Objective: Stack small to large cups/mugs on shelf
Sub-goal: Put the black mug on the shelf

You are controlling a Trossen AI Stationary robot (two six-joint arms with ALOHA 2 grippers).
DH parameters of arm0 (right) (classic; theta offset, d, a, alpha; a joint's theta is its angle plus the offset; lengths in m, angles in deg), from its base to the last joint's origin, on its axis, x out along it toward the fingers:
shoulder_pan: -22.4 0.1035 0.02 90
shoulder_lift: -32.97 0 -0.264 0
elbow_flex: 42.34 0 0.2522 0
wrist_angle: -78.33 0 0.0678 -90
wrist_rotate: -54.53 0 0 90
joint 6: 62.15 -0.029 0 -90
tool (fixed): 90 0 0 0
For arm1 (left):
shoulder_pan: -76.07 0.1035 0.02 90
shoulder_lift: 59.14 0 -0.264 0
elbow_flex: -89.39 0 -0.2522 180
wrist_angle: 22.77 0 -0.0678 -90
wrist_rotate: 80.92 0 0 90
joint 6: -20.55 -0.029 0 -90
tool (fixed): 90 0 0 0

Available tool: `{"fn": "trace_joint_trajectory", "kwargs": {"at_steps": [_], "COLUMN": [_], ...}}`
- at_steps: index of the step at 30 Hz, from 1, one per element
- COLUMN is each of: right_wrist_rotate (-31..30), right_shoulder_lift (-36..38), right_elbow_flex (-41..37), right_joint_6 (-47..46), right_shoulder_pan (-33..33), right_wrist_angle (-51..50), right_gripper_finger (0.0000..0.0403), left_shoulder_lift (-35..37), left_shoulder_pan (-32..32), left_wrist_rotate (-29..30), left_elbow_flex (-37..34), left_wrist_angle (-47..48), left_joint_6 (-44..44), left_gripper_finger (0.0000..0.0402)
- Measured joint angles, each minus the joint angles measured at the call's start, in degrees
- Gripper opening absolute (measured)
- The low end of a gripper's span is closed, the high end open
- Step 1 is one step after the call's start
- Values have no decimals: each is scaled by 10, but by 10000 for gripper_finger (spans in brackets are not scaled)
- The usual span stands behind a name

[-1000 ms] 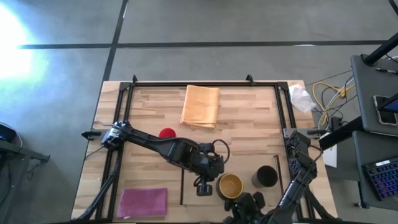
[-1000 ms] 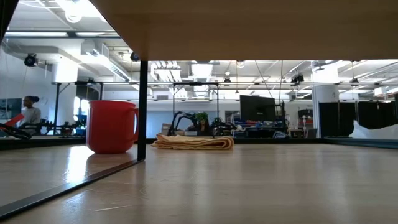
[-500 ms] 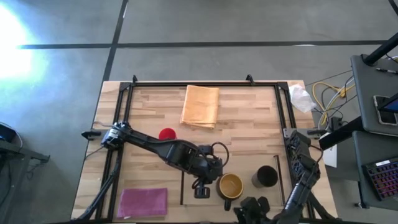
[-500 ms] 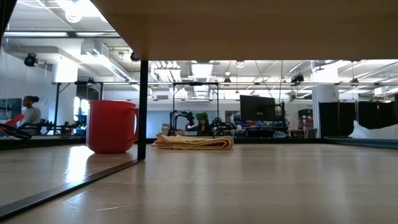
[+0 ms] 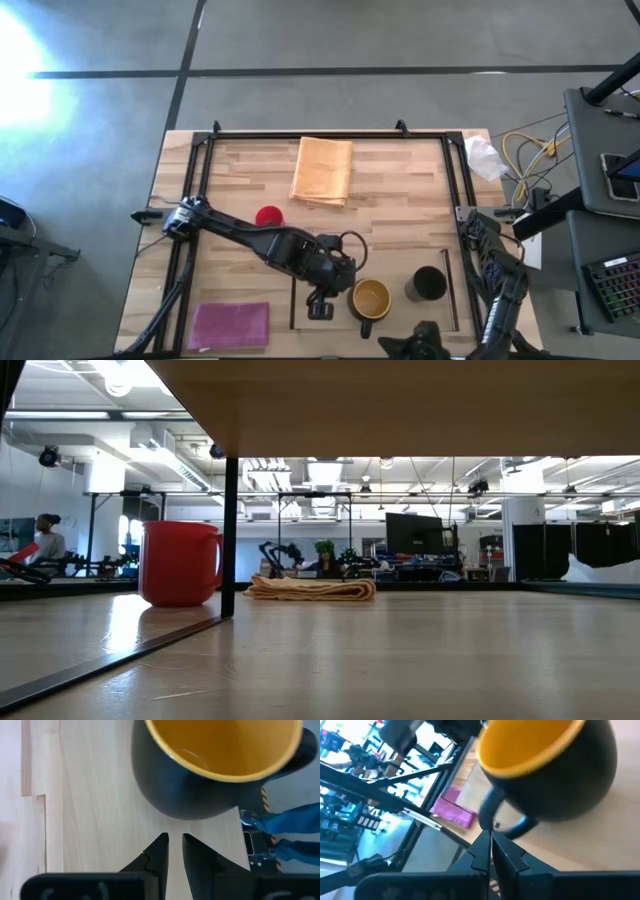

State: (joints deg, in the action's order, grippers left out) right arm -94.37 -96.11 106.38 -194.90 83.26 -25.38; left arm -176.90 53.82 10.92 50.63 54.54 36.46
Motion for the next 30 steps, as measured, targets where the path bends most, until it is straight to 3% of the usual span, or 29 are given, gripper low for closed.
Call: {"fn": "trace_joint_trajectory", "kwargs": {"at_steps": [8,17,30], "right_wrist_rotate": [64,152,174], "right_shoulder_lift": [27,41,42], "right_elbow_flex": [-1,0,-2], "right_joint_6": [86,112,98], "right_shoulder_pan": [-30,2,11], "right_wrist_angle": [-1,0,0], "right_gripper_finger": [9,9,9], "left_shoulder_lift": [34,46,46], "left_shoulder_pan": [-5,-13,-77], "left_wrist_rotate": [19,19,17], "left_elbow_flex": [-4,-11,-64], "left_wrist_angle": [-9,-23,-152], "left_joint_6": [-3,5,83], "left_gripper_finger": [41,41,41]}}
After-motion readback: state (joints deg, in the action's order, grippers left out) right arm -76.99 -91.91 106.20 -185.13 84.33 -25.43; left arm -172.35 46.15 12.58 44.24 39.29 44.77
